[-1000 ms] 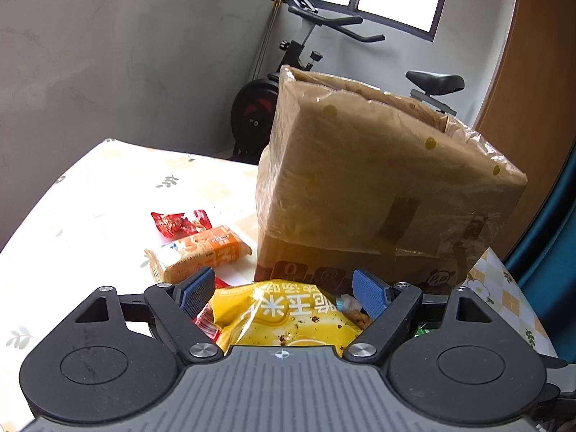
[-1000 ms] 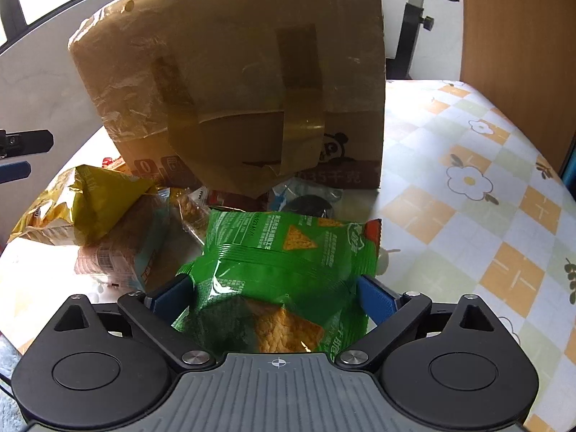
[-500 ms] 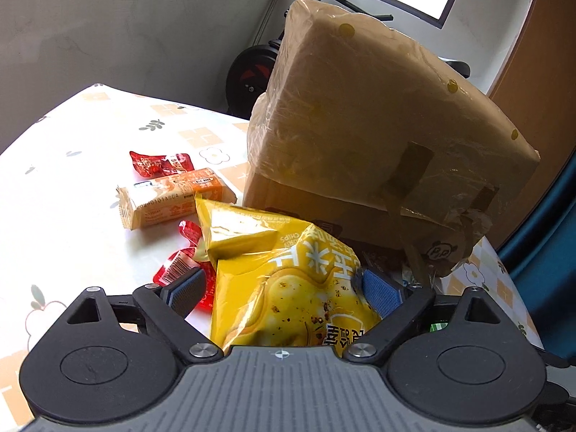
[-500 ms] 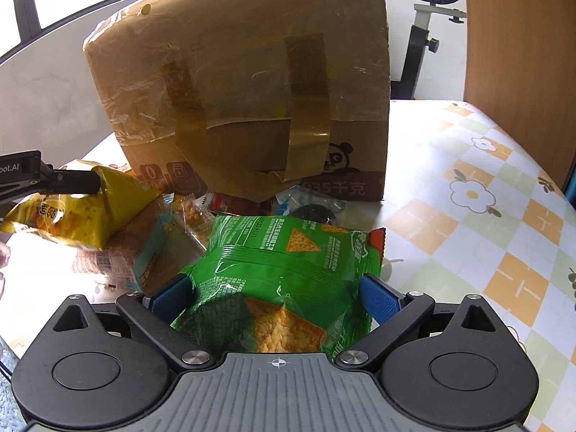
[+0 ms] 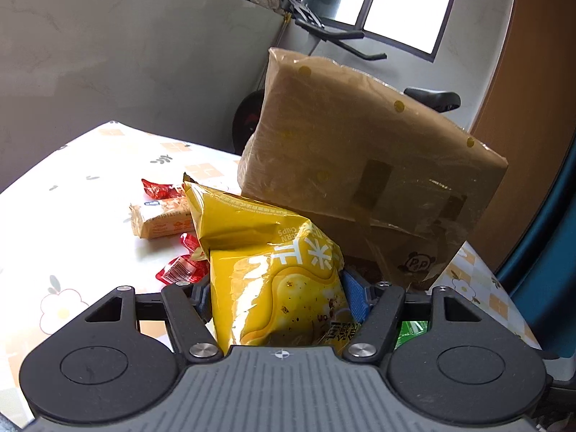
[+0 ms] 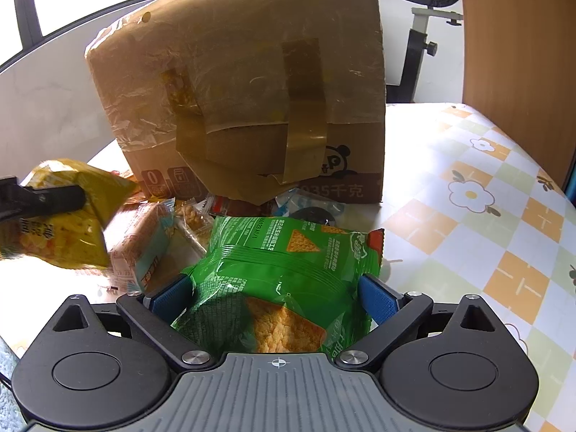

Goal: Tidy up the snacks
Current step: 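Grasp the yellow corn bag with the left tool while the right tool grasps the green tortilla bag, then lift both bags and carry them over the box opening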

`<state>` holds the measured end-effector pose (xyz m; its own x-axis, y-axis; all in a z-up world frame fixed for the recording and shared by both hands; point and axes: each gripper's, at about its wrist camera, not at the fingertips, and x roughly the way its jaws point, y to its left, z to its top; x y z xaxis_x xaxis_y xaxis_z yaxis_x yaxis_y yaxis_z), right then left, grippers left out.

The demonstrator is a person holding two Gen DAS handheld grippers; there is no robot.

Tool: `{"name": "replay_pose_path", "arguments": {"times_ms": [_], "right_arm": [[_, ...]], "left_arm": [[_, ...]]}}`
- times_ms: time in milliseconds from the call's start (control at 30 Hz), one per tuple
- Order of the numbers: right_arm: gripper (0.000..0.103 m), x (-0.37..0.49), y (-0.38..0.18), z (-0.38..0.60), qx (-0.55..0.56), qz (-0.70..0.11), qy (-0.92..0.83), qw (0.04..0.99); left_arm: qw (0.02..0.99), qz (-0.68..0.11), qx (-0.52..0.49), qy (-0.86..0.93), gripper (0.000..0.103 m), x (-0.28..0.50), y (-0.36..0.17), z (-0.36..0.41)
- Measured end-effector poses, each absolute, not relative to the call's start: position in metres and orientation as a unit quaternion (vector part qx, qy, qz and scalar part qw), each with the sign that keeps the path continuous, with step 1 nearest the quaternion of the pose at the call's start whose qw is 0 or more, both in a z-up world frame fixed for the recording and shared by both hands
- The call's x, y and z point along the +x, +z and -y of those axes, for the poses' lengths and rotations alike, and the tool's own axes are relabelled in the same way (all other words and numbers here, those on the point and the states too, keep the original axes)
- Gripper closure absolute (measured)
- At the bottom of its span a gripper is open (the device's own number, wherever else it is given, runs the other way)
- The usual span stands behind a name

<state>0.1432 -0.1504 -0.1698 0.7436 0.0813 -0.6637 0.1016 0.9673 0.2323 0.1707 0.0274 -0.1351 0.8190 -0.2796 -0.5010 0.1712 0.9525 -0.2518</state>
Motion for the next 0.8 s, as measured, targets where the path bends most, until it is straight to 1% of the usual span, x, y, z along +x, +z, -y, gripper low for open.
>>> {"name": "replay_pose_path", "arguments": {"times_ms": [133, 233, 300, 400, 567, 800], "right_arm": [[0.007, 0.142, -0.170, 0.149, 0.124, -0.357, -0.006, 0.926], [0.007, 0.141, -0.169, 0.151, 0.127, -0.355, -0.008, 0.926], [0.015, 0.133, -0.162, 0.151, 0.123, -0.325, -0.009, 0.937], [0.014, 0.129, -0.153, 0.144, 0.093, -0.299, -0.011, 0.950], [0.014, 0.139, -0.159, 0.142, 0.094, -0.339, -0.009, 0.936], [0.004, 0.141, -0.176, 0.153, 0.141, -0.359, -0.007, 0.922]], "left_arm": [[0.957, -0.259, -0.083, -0.098, 0.033, 0.153, -0.130, -0.026], [0.961, -0.243, -0.089, -0.096, 0.033, 0.145, -0.126, -0.029], [0.963, -0.234, -0.094, -0.096, 0.033, 0.141, -0.125, -0.030], [0.963, -0.231, -0.093, -0.102, 0.033, 0.138, -0.126, -0.029], [0.959, -0.245, -0.084, -0.111, 0.033, 0.136, -0.133, -0.026], [0.956, -0.257, -0.086, -0.115, 0.033, 0.139, -0.138, -0.025]]}}
